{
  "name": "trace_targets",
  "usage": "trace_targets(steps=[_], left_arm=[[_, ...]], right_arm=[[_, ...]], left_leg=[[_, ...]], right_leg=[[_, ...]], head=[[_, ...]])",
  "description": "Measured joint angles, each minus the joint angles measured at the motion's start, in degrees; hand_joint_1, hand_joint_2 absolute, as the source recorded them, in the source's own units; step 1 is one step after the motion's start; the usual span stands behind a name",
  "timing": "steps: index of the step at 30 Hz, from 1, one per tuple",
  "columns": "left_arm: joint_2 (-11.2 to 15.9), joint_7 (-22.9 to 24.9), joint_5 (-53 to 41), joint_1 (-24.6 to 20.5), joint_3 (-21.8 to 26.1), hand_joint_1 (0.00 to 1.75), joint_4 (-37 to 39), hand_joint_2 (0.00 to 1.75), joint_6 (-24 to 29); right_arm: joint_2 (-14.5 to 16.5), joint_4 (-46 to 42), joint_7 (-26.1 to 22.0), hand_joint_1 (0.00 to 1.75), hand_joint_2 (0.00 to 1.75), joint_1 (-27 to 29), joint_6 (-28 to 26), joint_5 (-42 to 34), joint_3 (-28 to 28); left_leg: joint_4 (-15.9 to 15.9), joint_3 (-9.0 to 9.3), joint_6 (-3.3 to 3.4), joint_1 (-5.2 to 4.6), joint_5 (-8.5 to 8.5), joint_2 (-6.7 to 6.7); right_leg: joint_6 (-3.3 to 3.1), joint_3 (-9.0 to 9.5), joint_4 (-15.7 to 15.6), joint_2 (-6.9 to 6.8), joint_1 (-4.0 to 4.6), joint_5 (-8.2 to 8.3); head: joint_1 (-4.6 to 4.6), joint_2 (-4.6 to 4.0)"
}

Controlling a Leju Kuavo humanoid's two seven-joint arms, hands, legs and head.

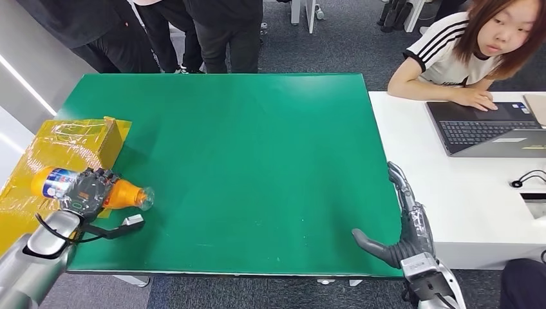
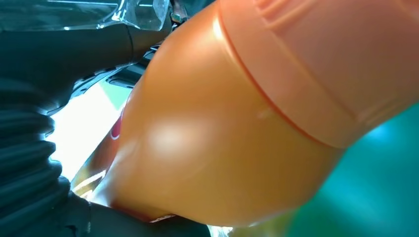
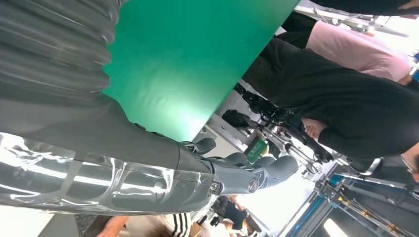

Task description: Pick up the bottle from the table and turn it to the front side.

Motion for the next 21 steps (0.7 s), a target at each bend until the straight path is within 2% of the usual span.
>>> trace_targets(steps=[4, 5, 8, 9, 13, 21], left_arm=[[-2.1, -1.3, -0.5, 1.4, 0.2, 1.75, 0.6, 1.75, -0.1], [-3.0, -1.7, -0.5, 1.4, 0.2, 1.38, 0.9, 1.75, -0.2], [-5.2, -2.3, -0.6, 0.5, 0.1, 0.07, 2.4, 1.75, 1.2], [-5.8, -2.4, -0.4, -0.1, 0.0, 0.0, 3.3, 1.75, 2.2], [-8.2, -3.0, 1.3, -1.7, -0.1, 0.0, 5.3, 1.75, 5.1], [-11.5, -3.6, 4.9, -3.1, -0.2, 0.0, 5.6, 1.75, 5.4]], right_arm=[[-0.1, 0.2, 0.2, 0.0, 1.75, -1.3, 0.6, -0.3, 0.1], [-0.1, 0.3, 0.3, 0.0, 1.75, -1.8, 0.8, -0.4, 0.3], [-0.1, 0.6, 0.6, 0.0, 1.75, -3.4, 1.0, -0.6, 1.0], [-0.1, 0.7, 0.6, 0.0, 1.75, -3.7, 1.0, -0.6, 1.2], [-0.2, 0.9, 0.7, 0.0, 1.75, -4.3, 0.7, -0.6, 2.3], [-0.2, 0.9, 0.6, 0.0, 1.75, -3.9, -0.9, 0.0, 2.9]], left_leg=[[0.0, 0.0, 0.01, -0.01, 0.01, -0.1], [0.0, 0.0, 0.01, 0.0, 0.01, -0.13], [0.0, 0.0, 0.01, 0.0, 0.02, -0.14], [0.0, 0.0, 0.01, 0.0, 0.02, -0.14], [0.0, 0.01, 0.01, 0.0, 0.03, -0.14], [0.0, 0.0, 0.01, 0.0, 0.02, -0.14]], right_leg=[[0.01, 0.01, 0.0, -0.11, 0.0, 0.01], [0.01, 0.02, 0.0, -0.15, 0.0, 0.01], [0.0, 0.03, 0.0, -0.16, 0.0, 0.02], [-0.01, 0.03, 0.0, -0.16, 0.0, 0.03], [-0.02, 0.03, 0.0, -0.16, 0.0, 0.04], [-0.02, 0.02, 0.0, -0.14, 0.0, 0.03]], head=[[-0.02, 0.0], [-0.02, 0.0], [-0.02, 0.0], [-0.02, 0.0], [-0.01, 0.0], [-0.01, 0.0]])
